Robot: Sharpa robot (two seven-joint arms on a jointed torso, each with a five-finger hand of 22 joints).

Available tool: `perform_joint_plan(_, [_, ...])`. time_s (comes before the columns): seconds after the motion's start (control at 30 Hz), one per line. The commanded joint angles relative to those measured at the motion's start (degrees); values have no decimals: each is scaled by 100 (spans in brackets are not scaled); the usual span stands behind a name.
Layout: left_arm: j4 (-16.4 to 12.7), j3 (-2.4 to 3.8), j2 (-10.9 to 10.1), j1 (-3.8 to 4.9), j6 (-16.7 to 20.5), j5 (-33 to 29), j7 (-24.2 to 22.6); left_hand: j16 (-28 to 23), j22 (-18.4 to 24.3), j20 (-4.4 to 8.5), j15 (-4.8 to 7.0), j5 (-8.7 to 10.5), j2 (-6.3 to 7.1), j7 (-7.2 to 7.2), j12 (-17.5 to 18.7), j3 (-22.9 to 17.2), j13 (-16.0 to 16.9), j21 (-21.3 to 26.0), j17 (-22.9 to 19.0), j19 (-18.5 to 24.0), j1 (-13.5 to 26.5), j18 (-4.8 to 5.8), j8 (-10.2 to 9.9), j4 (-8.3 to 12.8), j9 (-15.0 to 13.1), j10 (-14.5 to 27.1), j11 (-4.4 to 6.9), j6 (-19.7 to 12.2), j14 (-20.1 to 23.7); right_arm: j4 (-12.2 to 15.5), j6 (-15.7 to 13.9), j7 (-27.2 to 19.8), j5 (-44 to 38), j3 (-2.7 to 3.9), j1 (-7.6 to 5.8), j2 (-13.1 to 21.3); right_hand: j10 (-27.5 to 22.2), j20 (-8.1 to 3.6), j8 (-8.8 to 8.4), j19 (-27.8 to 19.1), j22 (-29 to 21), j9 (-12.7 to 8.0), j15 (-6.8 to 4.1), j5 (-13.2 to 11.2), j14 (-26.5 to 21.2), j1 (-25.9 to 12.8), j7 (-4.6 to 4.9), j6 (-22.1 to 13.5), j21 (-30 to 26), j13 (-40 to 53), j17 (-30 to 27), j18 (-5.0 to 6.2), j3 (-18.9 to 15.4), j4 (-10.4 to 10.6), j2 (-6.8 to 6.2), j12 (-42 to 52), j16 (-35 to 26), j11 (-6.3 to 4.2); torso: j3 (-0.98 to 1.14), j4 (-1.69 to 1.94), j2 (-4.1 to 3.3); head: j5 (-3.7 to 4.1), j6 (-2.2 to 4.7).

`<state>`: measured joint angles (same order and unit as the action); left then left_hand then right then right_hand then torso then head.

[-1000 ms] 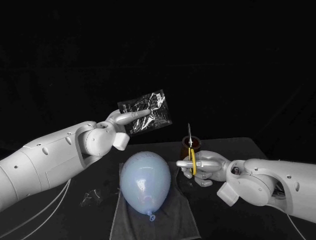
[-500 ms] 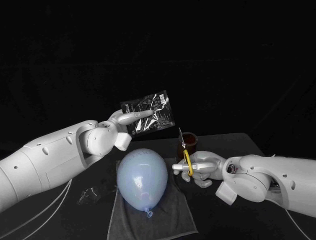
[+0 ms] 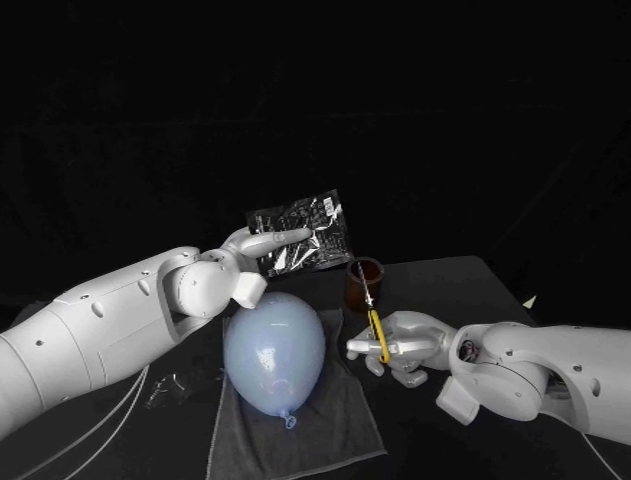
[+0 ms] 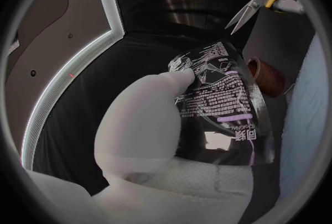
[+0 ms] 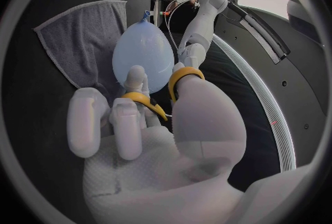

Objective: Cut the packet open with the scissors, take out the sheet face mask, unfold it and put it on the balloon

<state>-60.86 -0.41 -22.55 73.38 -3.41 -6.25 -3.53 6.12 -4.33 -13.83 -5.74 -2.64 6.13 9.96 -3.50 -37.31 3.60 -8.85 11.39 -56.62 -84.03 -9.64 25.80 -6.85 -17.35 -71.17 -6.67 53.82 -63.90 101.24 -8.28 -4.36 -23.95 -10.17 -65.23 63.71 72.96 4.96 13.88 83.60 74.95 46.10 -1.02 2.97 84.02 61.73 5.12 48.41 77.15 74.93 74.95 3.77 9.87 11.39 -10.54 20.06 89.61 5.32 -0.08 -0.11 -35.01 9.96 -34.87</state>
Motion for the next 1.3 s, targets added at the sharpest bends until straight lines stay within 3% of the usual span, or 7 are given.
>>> perform_joint_plan(0.03, [11,11,16,-18,-235,-36,-6,32,-6,4,10,-20,-23,-5,-19,-7,7,-32,7,-51,53,-100,21,37,-171,-47,-11,35,-45,67,-185,-501,-207,0,67,41,1704,8,-20,-39,778,-15,-2,-20,598,80,293,-792,-62,1507,1505,-56,-51,3,9,6994,39,-186,27,-39,5,23,-87])
perform_joint_plan(0.4, [-24,12,16,-51,-367,-48,28,32,-20,58,15,-20,-35,-4,-12,-37,5,-95,15,-155,110,-105,31,89,-192,-62,-9,29,-63,73,-577,-790,-193,-6,187,57,1444,-84,324,-613,266,-155,-99,-19,518,504,97,-184,-1109,1154,1199,162,-723,113,184,6405,-44,-368,23,-26,7,75,-255])
perform_joint_plan(0.57, [-32,12,4,-60,-379,-49,28,30,-22,67,15,-20,-36,-4,-10,-41,4,-105,16,-172,117,-106,32,99,-195,-61,-9,27,-63,60,-604,-821,-97,-7,200,54,-156,-41,319,-930,-45,-407,-110,-10,305,747,134,105,-1745,-1231,474,256,-1218,227,384,2508,-311,-344,15,-22,6,92,-286])
perform_joint_plan(0.7, [-38,12,4,-64,-400,-49,20,28,-23,75,15,-20,-37,-4,-10,-45,4,-113,17,-185,121,-105,33,109,-197,-61,-9,26,-63,35,-519,-784,-14,-8,204,39,-979,29,118,-932,-103,-651,41,-36,214,937,280,14,-1863,-3008,30,274,-1692,326,526,169,-516,-187,12,-16,5,91,-305])
perform_joint_plan(0.9, [-80,14,-14,-80,-515,-110,-105,26,-25,84,15,-20,-37,-3,-9,-50,4,-121,17,-200,126,-105,33,121,-200,-60,-10,24,-62,26,-370,-698,38,-9,207,20,-1427,212,-215,-766,16,-893,271,-36,303,1129,520,-442,-1644,-4331,215,230,-2232,406,676,-997,-432,86,12,-20,4,76,-329])
perform_joint_plan(1.03, [-96,16,-25,-92,-503,-139,-191,22,-25,89,14,-20,-36,-2,-7,-53,3,-124,16,-204,127,-103,32,130,-201,-55,-11,19,-57,41,-288,-651,32,-9,210,12,-1661,356,-252,-807,-24,-929,437,-12,293,1186,765,-837,-1728,-4808,190,241,-2388,515,591,-1320,-432,303,11,-20,10,72,-348])
perform_joint_plan(1.3, [-85,19,1,-98,-457,-153,-209,6,57,-30,12,-21,-33,-1,-8,-124,4,59,21,117,200,-44,39,190,-226,-52,-11,11,-57,56,-116,-575,20,-9,218,-15,-1789,463,-89,-890,-119,-878,518,-10,284,1127,853,-1253,-1891,-5293,188,295,-2249,540,401,-1484,-414,392,16,-18,13,53,-339])
